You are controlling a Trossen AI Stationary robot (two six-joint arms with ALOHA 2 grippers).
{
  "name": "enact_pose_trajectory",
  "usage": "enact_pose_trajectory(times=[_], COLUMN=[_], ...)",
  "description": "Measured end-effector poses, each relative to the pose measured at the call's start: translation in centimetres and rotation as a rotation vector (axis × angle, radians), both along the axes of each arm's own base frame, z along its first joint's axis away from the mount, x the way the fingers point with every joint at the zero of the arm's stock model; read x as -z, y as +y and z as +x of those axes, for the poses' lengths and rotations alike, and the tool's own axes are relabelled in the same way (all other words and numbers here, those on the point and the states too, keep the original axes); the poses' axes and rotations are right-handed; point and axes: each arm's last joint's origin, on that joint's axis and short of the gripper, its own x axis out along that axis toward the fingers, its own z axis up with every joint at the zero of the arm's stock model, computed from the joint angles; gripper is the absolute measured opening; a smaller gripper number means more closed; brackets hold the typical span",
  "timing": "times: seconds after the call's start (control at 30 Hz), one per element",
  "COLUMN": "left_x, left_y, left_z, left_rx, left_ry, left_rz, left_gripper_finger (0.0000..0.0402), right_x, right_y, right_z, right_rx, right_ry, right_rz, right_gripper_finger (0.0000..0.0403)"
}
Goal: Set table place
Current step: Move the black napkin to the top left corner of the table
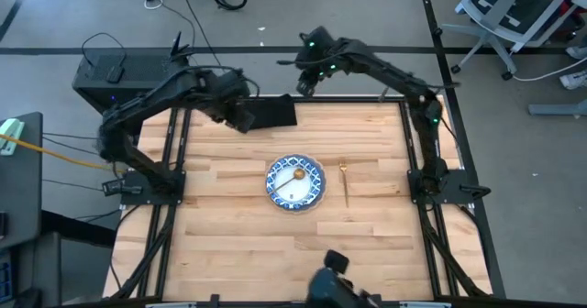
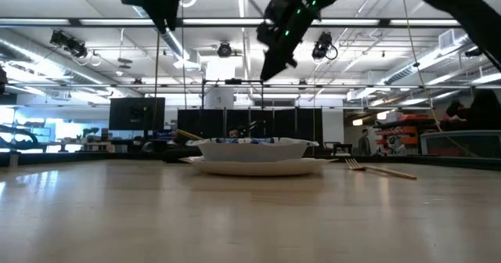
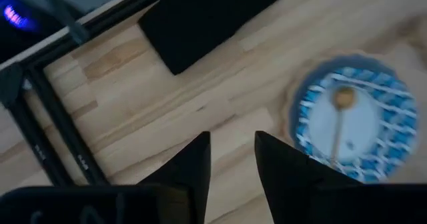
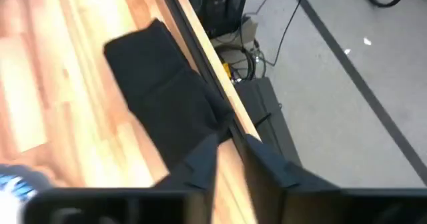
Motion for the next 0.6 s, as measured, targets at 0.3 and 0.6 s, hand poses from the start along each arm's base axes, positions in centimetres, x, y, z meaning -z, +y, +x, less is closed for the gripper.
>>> enact_pose_trajectory(times=[0.3,0.6], left_x=[6.4,14.4], left_y=[6.7,12.6], left_z=[5.7,8.6], left_rx=[0.104,0.143], left_ry=[0.148,0.255], left_rz=[0.005,-0.106], left_gripper_finger=[0.0074,0.0010], right_x=[-6.8,-10.6], right_y=[4.0,7.3], right_z=[-4.3,-6.8], right_rx=[-0.016,-0.054], right_ry=[-0.070,-0.146], right_rz=[-0.069,-0.120], right_gripper_finger=[0.0008,0.0003])
